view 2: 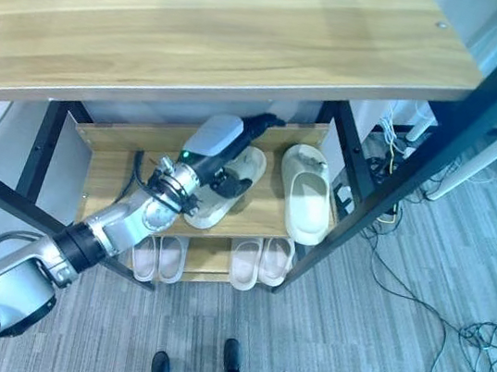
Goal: Arrange the slippers neatly on the shoe rack.
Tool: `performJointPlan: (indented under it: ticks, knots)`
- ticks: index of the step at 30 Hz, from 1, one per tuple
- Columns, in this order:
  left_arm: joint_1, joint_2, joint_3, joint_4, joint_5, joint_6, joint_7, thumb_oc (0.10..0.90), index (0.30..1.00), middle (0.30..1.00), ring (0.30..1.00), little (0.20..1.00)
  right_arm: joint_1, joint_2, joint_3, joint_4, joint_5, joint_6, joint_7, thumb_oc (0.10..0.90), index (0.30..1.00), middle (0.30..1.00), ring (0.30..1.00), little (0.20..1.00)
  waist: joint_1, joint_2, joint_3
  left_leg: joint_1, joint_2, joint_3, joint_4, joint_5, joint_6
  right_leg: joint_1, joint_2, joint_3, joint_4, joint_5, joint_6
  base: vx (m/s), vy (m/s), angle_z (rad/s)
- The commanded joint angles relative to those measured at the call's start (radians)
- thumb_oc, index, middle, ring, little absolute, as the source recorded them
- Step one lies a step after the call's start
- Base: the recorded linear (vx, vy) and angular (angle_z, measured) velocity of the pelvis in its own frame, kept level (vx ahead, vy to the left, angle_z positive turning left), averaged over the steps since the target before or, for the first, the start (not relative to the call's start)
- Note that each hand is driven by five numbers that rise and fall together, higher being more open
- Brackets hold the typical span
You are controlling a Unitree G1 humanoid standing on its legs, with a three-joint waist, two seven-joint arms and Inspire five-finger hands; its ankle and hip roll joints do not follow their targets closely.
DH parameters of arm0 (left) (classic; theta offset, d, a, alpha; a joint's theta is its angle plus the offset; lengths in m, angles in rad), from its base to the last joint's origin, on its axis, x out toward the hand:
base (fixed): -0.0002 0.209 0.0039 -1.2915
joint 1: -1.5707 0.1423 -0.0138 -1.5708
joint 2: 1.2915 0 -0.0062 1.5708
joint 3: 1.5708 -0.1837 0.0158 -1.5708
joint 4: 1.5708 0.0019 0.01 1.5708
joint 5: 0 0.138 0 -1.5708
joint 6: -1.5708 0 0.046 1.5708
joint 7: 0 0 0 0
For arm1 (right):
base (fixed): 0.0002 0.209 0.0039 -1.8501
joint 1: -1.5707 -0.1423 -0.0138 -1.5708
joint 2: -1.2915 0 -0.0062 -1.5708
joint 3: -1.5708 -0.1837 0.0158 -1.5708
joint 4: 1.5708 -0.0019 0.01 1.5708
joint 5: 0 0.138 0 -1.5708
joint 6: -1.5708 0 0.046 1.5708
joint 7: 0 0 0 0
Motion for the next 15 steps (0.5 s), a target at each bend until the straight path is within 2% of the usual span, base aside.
performJointPlan:
  ticks: [1, 7, 8, 11, 15]
  knots:
    - [-0.131, 0.016, 0.117, 0.022, -0.048, -0.064, 0.045, 0.800, 0.900, 0.900, 0.900, 0.900, 0.077, 0.017, -0.030, -0.005, 0.021, -0.008, 0.017, 0.800, 0.900, 0.900, 0.900, 0.900, 0.035, -0.037, -0.018, 0.011, -0.014, -0.038, 0.002, -0.056, -0.036, 0.032, -0.051, 0.004, 0.004, -0.088, 0.099, 0.00, 0.000, 0.00]
    - [-0.061, 0.113, 0.209, -0.075, -0.140, -0.080, 0.043, 0.800, 0.900, 0.900, 0.900, 0.900, 0.080, 0.025, -0.045, -0.007, 0.028, 0.000, 0.028, 0.800, 0.900, 0.900, 0.900, 0.900, 0.052, -0.038, -0.019, 0.031, -0.016, -0.043, 0.002, -0.056, -0.036, 0.058, -0.052, -0.007, 0.004, -0.095, 0.098, 0.01, 0.003, 0.05]
    - [-0.036, 0.157, 0.237, -0.109, -0.165, -0.087, 0.036, 0.800, 0.900, 0.900, 0.900, 0.900, 0.079, 0.027, -0.050, -0.008, 0.027, 0.005, 0.033, 0.800, 0.900, 0.900, 0.900, 0.900, 0.061, -0.038, -0.020, 0.038, -0.016, -0.046, 0.002, -0.056, -0.036, 0.067, -0.053, -0.011, 0.004, -0.097, 0.099, 0.02, 0.009, 0.03]
    - [0.027, 0.215, 0.284, -0.155, -0.190, -0.090, 0.028, 0.800, 0.900, 0.900, 0.900, 0.900, 0.071, 0.030, -0.051, -0.008, 0.024, 0.013, 0.039, 0.800, 0.900, 0.900, 0.900, 0.900, 0.072, -0.040, -0.020, 0.050, -0.017, -0.050, 0.002, -0.057, -0.036, 0.083, -0.055, -0.019, 0.004, -0.100, 0.098, 0.02, 0.008, 0.09]
    - [0.102, 0.232, 0.311, -0.155, -0.195, -0.072, 0.001, 0.800, 0.900, 0.900, 0.900, 0.900, 0.066, 0.032, -0.050, -0.007, 0.021, 0.021, 0.048, 0.800, 0.900, 0.900, 0.900, 0.900, 0.084, -0.044, -0.018, 0.062, -0.017, -0.057, 0.002, -0.058, -0.036, 0.098, -0.057, -0.029, 0.004, -0.101, 0.097, 0.01, 0.008, 0.08]
